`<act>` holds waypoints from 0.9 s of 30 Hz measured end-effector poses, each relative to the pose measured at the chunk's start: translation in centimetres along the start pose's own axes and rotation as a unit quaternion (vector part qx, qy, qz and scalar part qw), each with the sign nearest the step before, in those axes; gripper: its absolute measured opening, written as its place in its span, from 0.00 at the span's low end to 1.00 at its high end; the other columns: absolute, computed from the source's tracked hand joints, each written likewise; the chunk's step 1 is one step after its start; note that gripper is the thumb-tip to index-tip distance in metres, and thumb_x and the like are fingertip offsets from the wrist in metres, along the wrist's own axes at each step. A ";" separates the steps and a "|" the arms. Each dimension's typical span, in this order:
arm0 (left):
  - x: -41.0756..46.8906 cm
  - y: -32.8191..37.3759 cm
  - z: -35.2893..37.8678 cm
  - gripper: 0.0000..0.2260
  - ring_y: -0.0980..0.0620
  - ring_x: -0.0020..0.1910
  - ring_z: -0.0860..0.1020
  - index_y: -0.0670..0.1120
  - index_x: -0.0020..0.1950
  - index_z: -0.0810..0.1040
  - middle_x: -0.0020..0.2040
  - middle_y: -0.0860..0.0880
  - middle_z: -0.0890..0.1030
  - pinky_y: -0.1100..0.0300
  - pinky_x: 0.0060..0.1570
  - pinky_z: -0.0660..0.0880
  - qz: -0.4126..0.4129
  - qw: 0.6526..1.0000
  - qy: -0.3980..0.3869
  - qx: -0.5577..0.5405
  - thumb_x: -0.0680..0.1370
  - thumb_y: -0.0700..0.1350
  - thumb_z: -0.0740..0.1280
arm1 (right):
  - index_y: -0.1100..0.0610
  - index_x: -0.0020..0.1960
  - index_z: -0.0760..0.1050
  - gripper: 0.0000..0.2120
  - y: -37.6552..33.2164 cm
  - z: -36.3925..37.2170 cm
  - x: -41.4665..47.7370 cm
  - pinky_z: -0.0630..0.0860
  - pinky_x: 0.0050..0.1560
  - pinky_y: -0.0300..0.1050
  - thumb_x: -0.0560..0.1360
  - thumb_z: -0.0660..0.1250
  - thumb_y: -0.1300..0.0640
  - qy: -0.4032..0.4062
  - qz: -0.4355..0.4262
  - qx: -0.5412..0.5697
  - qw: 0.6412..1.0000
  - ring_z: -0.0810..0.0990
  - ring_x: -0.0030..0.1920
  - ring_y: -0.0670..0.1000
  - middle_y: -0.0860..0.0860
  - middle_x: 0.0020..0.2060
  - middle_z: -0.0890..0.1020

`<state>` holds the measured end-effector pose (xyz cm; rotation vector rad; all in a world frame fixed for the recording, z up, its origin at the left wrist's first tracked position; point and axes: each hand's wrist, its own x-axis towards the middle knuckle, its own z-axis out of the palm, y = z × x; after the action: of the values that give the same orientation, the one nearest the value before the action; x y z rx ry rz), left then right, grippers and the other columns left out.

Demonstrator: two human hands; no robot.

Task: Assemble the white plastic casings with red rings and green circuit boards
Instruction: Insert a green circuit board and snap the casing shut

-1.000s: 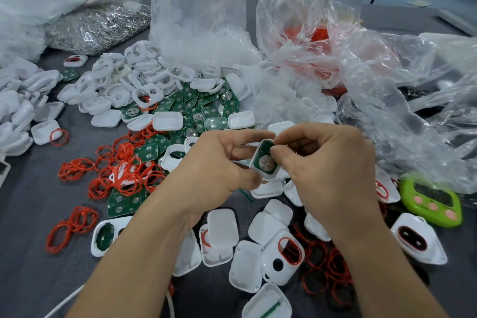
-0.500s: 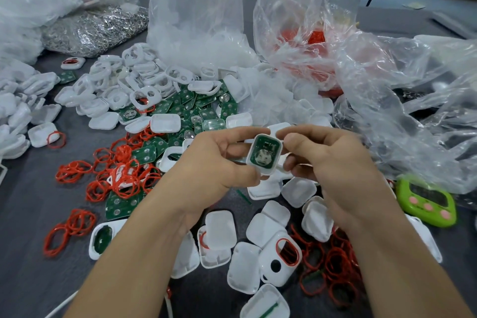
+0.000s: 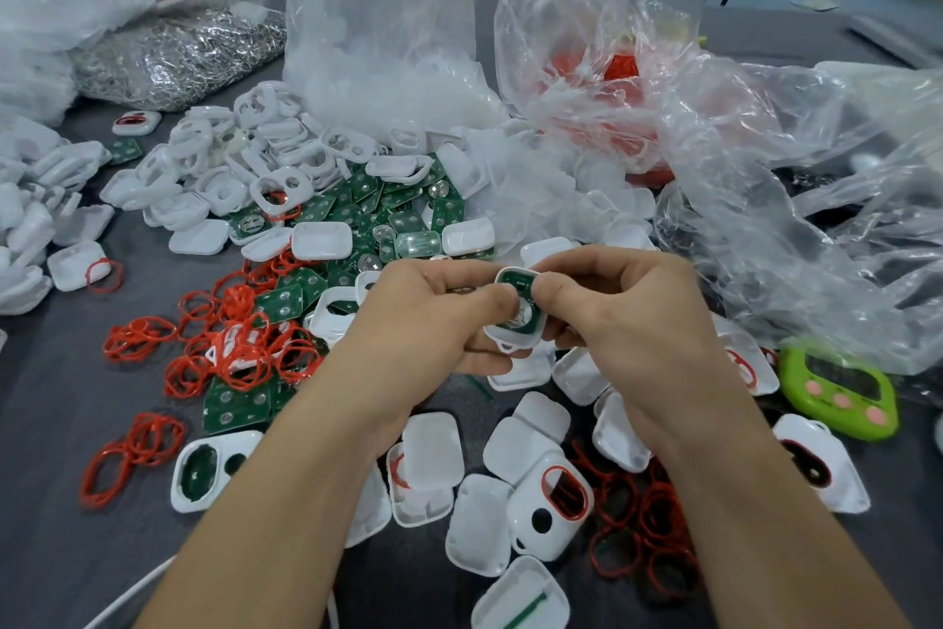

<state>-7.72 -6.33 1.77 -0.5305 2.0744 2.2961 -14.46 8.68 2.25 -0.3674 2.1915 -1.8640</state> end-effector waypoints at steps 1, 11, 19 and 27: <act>0.0 0.0 0.1 0.08 0.45 0.42 0.87 0.46 0.54 0.86 0.44 0.44 0.88 0.55 0.42 0.85 0.000 1.000 0.006 0.000 0.81 0.38 0.69 | 0.53 0.40 0.87 0.08 0.0 0.0 0.0 0.78 0.33 0.38 0.73 0.75 0.64 -0.001 -0.002 -0.002 1.000 0.82 0.30 0.49 0.53 0.32 0.86; 0.2 -0.3 0.3 0.16 0.47 0.32 0.85 0.54 0.39 0.88 0.36 0.44 0.87 0.59 0.32 0.82 0.048 0.996 0.066 0.035 0.79 0.36 0.70 | 0.45 0.39 0.86 0.05 0.2 0.5 -0.5 0.84 0.35 0.48 0.65 0.75 0.53 0.031 -0.035 -0.036 0.998 0.85 0.30 0.52 0.50 0.31 0.86; 0.3 -0.4 0.7 0.12 0.43 0.34 0.84 0.53 0.44 0.89 0.37 0.47 0.87 0.57 0.33 0.83 0.074 0.990 0.089 0.075 0.78 0.37 0.72 | 0.41 0.38 0.86 0.08 0.5 0.9 -0.7 0.80 0.32 0.42 0.64 0.76 0.55 0.070 -0.045 -0.065 0.994 0.83 0.27 0.47 0.45 0.28 0.85; 0.3 -0.3 0.5 0.11 0.38 0.42 0.86 0.56 0.45 0.89 0.39 0.46 0.87 0.48 0.41 0.85 0.069 0.991 0.098 0.066 0.78 0.40 0.72 | 0.43 0.41 0.86 0.06 0.4 1.0 -0.5 0.85 0.40 0.53 0.65 0.74 0.53 0.055 -0.050 -0.053 0.996 0.86 0.34 0.49 0.46 0.32 0.86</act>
<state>-8.02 -5.88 1.47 -0.6515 2.4053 2.2349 -13.68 8.01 1.66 -0.4096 2.3941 -1.8638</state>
